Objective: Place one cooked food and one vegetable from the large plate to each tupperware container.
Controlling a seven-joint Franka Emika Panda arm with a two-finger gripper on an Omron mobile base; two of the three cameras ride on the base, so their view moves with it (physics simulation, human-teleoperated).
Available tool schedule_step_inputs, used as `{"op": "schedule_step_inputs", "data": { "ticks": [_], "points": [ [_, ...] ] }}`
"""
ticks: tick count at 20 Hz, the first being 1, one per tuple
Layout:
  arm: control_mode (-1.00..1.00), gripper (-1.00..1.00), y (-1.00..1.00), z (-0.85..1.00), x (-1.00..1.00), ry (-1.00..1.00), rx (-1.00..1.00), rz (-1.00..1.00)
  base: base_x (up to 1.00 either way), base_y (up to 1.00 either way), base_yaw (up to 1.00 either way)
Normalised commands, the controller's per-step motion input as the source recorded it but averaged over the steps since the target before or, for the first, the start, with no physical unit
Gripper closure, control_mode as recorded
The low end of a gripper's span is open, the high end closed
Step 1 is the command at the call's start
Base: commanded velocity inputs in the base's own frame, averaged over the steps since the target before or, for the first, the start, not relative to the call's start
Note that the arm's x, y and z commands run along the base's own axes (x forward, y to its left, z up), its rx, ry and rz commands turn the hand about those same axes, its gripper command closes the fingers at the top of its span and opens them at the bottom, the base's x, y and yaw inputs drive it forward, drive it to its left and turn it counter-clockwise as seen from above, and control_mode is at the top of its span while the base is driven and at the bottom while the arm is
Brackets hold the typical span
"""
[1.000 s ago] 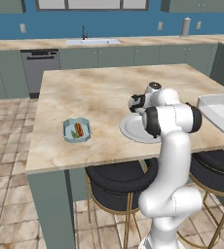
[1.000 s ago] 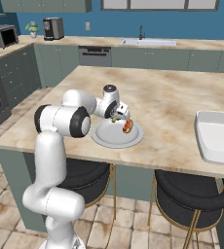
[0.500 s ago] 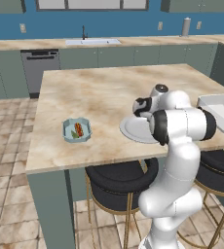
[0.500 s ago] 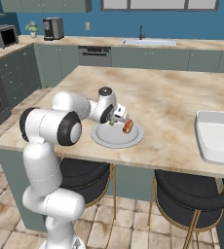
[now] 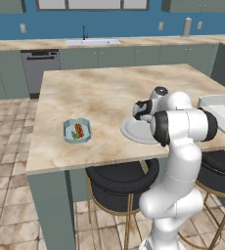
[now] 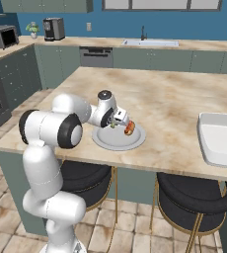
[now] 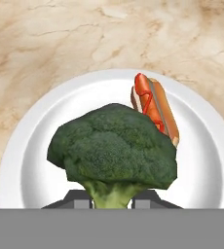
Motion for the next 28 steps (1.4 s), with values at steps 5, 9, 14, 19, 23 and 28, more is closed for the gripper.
{"op": "schedule_step_inputs", "data": {
  "ticks": [5,9,14,19,23,28],
  "points": [
    [1.0,1.0,0.0,0.0,0.0,0.0,0.0,0.0,0.0,-0.02,0.0],
    [1.0,1.0,0.0,0.0,0.0,0.0,0.0,0.0,0.0,-0.48,0.04],
    [1.0,1.0,0.0,0.0,0.0,0.0,0.0,0.0,0.04,-0.78,0.2],
    [1.0,1.0,0.0,0.0,0.0,0.0,0.0,0.0,0.0,-0.71,0.19],
    [1.0,1.0,0.0,0.0,0.0,0.0,0.0,0.0,0.0,-0.67,0.02],
    [1.0,1.0,0.0,0.0,0.0,0.0,0.0,0.0,0.0,-0.56,0.0]
  ]
}}
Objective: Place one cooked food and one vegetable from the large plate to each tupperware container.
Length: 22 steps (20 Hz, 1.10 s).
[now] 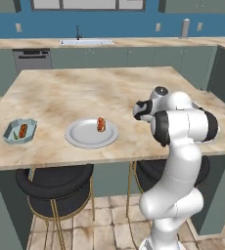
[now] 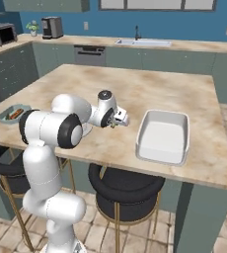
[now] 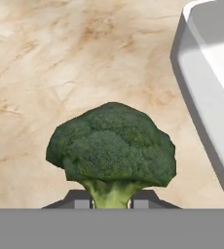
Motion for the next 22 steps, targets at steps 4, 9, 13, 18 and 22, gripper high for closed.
{"op": "schedule_step_inputs", "data": {
  "ticks": [4,9,13,18,22],
  "points": [
    [1.0,1.0,0.0,0.0,0.0,0.0,0.0,0.0,0.0,-0.4,0.0],
    [1.0,1.0,0.0,0.0,0.0,0.0,0.0,0.0,0.0,-0.12,0.0],
    [1.0,1.0,0.0,0.0,0.0,0.0,0.0,0.0,0.0,-0.1,0.0],
    [-1.0,1.0,-0.04,0.0,0.0,0.0,0.0,0.0,0.0,-0.04,0.0],
    [-1.0,1.0,-0.14,0.02,0.0,0.0,0.0,0.0,0.0,0.0,0.0]
  ]
}}
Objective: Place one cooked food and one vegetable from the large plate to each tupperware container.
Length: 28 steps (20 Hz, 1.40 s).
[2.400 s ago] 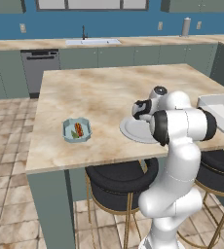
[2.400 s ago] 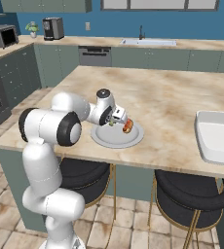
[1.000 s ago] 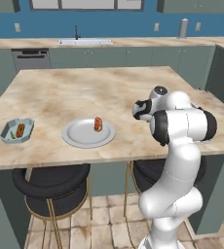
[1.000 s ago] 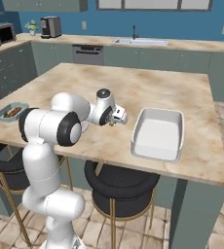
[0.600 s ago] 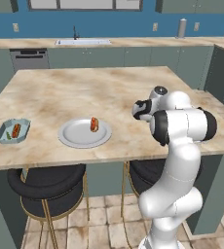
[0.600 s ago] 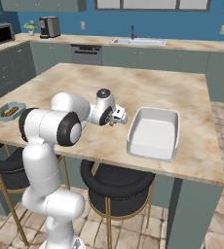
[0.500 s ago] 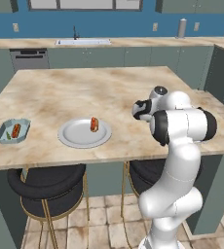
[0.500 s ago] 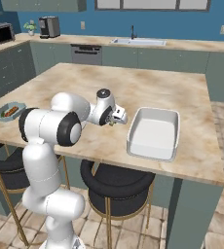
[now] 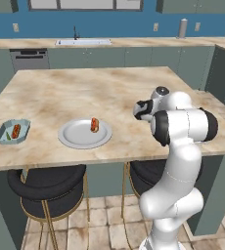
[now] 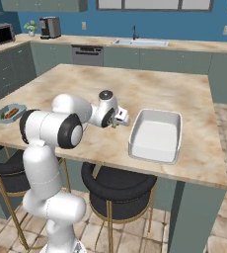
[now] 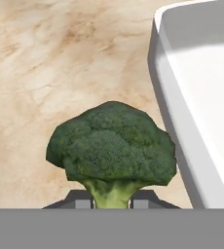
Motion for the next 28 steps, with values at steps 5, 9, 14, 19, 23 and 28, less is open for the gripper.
{"op": "schedule_step_inputs", "data": {
  "ticks": [5,9,14,19,23,28],
  "points": [
    [-1.0,1.0,-0.37,0.23,0.05,0.0,-0.01,0.0,0.0,0.0,0.0],
    [-1.0,1.0,-0.69,0.49,0.23,0.0,-0.02,0.0,0.0,0.0,0.0],
    [-1.0,1.0,-0.99,0.01,0.32,0.07,0.0,-0.05,0.0,0.0,0.0],
    [-1.0,1.0,-0.96,0.0,0.27,0.07,0.0,-0.06,0.0,0.0,0.0],
    [-1.0,1.0,-0.64,-0.25,0.03,0.1,0.0,-0.03,0.0,0.0,0.0],
    [-1.0,1.0,-0.47,-0.44,0.0,0.11,0.0,-0.04,0.0,0.0,0.0]
  ]
}}
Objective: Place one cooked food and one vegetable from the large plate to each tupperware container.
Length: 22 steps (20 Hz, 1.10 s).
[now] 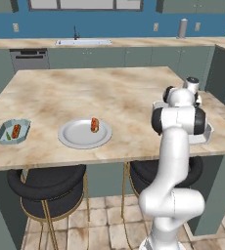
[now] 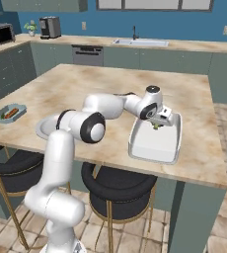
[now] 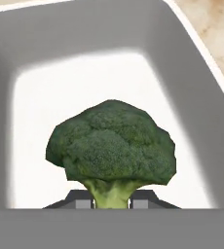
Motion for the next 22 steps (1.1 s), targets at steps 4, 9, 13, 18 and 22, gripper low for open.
{"op": "schedule_step_inputs", "data": {
  "ticks": [4,9,13,18,22],
  "points": [
    [-1.0,1.0,-0.28,-0.37,0.0,0.02,0.0,0.0,0.0,0.0,0.0],
    [-1.0,1.0,-0.04,-0.27,0.0,0.0,0.0,0.0,0.0,0.0,0.0],
    [-1.0,1.0,0.0,-0.2,-0.07,0.0,0.0,0.0,0.0,0.0,0.0],
    [-1.0,1.0,0.0,-0.23,-0.06,0.02,0.01,0.0,0.0,0.0,0.0],
    [-1.0,-1.0,0.0,-0.1,0.0,0.02,0.0,0.0,0.0,0.0,0.0]
  ]
}}
